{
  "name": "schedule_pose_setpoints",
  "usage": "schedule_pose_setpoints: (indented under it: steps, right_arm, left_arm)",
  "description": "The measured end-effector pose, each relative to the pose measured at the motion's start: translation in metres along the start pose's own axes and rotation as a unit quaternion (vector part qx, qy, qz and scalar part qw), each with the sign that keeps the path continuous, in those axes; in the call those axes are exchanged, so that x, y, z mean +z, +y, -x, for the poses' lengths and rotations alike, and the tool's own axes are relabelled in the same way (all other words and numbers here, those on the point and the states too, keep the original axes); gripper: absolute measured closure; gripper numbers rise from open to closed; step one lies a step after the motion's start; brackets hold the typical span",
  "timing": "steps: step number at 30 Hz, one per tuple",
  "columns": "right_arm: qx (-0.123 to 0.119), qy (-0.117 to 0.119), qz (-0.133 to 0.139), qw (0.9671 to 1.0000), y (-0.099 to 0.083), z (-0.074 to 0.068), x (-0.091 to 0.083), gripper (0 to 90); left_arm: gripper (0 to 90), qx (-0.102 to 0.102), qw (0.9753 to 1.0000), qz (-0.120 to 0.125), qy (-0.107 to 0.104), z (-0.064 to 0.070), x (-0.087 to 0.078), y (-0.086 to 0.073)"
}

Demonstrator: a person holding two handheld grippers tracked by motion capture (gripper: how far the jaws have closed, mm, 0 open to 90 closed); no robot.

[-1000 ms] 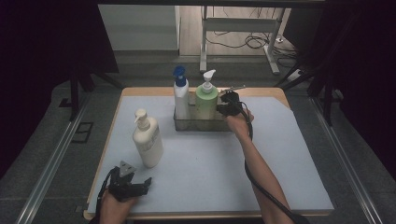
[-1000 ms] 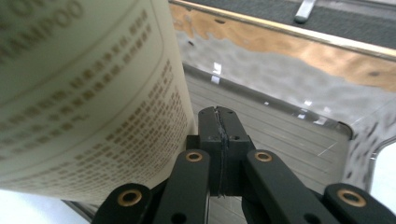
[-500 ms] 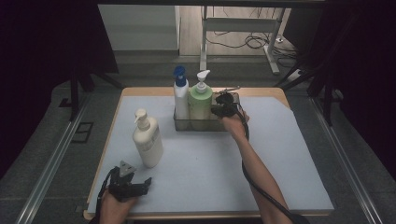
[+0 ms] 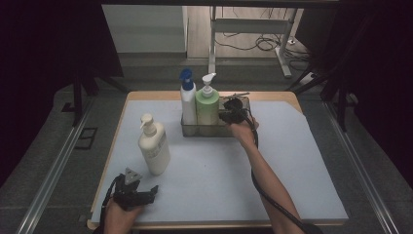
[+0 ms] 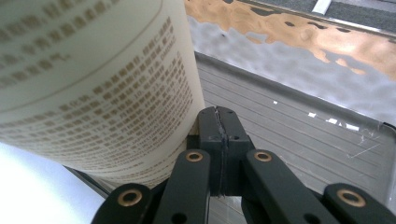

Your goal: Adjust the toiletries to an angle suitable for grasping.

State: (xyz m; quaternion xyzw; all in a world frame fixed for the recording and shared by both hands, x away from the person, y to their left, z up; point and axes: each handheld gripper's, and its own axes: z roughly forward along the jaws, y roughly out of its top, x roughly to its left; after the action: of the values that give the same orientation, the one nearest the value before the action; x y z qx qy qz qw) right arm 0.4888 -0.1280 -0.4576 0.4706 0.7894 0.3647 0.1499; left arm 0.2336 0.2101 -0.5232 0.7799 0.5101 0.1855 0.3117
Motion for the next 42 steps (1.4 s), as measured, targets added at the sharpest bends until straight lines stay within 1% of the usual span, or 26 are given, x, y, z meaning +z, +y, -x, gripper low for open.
schedule_pose_setpoints:
  steps: [6, 8, 9, 12, 13, 18, 20, 23, 24, 25, 26, 27, 29, 30, 31, 32, 34, 35, 36, 37, 38, 39, 42]
  right_arm:
    - [-0.004, -0.009, 0.002, 0.9999, -0.002, 0.0, 0.0, 88.1]
    - [-0.005, -0.011, 0.002, 0.9999, -0.002, 0.001, -0.002, 85.1]
    - [-0.005, -0.008, 0.004, 0.9999, -0.001, 0.002, -0.005, 83.1]
    - [-0.009, -0.009, 0.007, 0.9999, -0.001, 0.003, -0.007, 80.8]
    - [-0.015, -0.013, 0.008, 0.9998, -0.001, 0.002, -0.011, 78.3]
    - [-0.033, -0.018, 0.013, 0.9992, -0.001, 0.001, -0.022, 71.1]
    - [-0.041, -0.02, 0.015, 0.9988, -0.001, 0.002, -0.028, 66.0]
    - [-0.042, -0.02, 0.019, 0.9987, -0.001, 0.003, -0.032, 62.4]
    - [-0.044, -0.018, 0.021, 0.9987, -0.002, 0.004, -0.037, 58.5]
    - [-0.044, -0.018, 0.021, 0.9987, -0.002, 0.004, -0.037, 58.5]
    - [-0.045, -0.014, 0.022, 0.9987, -0.003, 0.004, -0.039, 56.5]
    - [-0.047, -0.006, 0.023, 0.9986, -0.004, 0.005, -0.044, 51.5]
    - [-0.05, -0.003, 0.026, 0.9984, -0.005, 0.005, -0.047, 47.2]
    - [-0.05, -0.003, 0.026, 0.9984, -0.005, 0.005, -0.047, 47.2]
    - [-0.052, 0.001, 0.026, 0.9983, -0.005, 0.005, -0.049, 45.2]
    - [-0.052, 0.009, 0.025, 0.9983, -0.006, 0.005, -0.051, 42.6]
    - [-0.053, 0.019, 0.031, 0.9979, -0.007, 0.004, -0.056, 39.9]
    - [-0.052, 0.028, 0.034, 0.9977, -0.008, 0.003, -0.061, 36.7]
    - [-0.052, 0.028, 0.034, 0.9977, -0.008, 0.003, -0.061, 36.7]
    - [-0.058, 0.034, 0.033, 0.9972, -0.01, 0.002, -0.065, 33.7]
    - [-0.058, 0.034, 0.033, 0.9972, -0.01, 0.002, -0.065, 33.7]
    - [-0.071, 0.035, 0.03, 0.9964, -0.011, 0.0, -0.069, 31.3]
    - [-0.079, 0.038, 0.033, 0.9956, -0.012, -0.002, -0.074, 29.6]
  left_arm:
    - [12.1, 0.0, 1.0, 0.0, 0.0, 0.0, 0.0, 0.0]
    - [12.1, 0.0, 1.0, 0.0, 0.0, 0.0, 0.0, 0.0]
    - [12.1, 0.0, 1.0, 0.0, 0.0, 0.0, 0.0, 0.0]
    - [12.1, 0.0, 1.0, 0.0, 0.0, 0.0, 0.0, 0.0]
    - [12.1, 0.0, 1.0, 0.0, 0.0, 0.0, 0.0, 0.0]
    - [12.1, 0.0, 1.0, 0.0, 0.0, 0.0, 0.0, 0.0]
    - [12.1, 0.0, 1.0, 0.0, 0.0, 0.0, 0.0, 0.0]
    - [12.1, 0.0, 1.0, 0.0, 0.0, 0.0, 0.0, 0.0]
    - [12.1, 0.0, 1.0, 0.0, 0.0, 0.0, 0.0, 0.0]
    - [12.1, 0.0, 1.0, 0.0, 0.0, 0.0, 0.0, 0.0]
    - [12.1, 0.0, 1.0, 0.0, 0.0, 0.0, 0.0, 0.0]
    - [12.1, 0.0, 1.0, 0.0, 0.0, 0.0, 0.0, 0.0]
    - [12.1, 0.0, 1.0, 0.0, 0.001, 0.0, 0.0, 0.0]
    - [12.1, 0.0, 1.0, 0.0, 0.001, 0.0, 0.0, 0.0]
    - [12.1, 0.0, 1.0, 0.001, 0.001, 0.0, 0.0, 0.0]
    - [12.1, 0.0, 1.0, 0.001, 0.001, 0.0, 0.0, 0.0]
    - [12.1, 0.0, 1.0, 0.001, 0.0, 0.0, 0.0, 0.0]
    - [12.1, 0.0, 1.0, 0.001, 0.0, 0.0, 0.0, 0.0]
    - [12.1, -0.001, 1.0, 0.001, 0.0, 0.0, 0.0, 0.0]
    - [12.1, -0.001, 1.0, 0.001, 0.0, 0.0, 0.0, 0.0]
    - [12.1, -0.001, 1.0, 0.001, 0.0, 0.0, 0.0, 0.0]
    - [12.1, -0.001, 1.0, 0.001, 0.0, 0.0, 0.0, 0.0]
    - [12.1, -0.001, 1.0, 0.001, 0.0, 0.0, 0.0, 0.0]
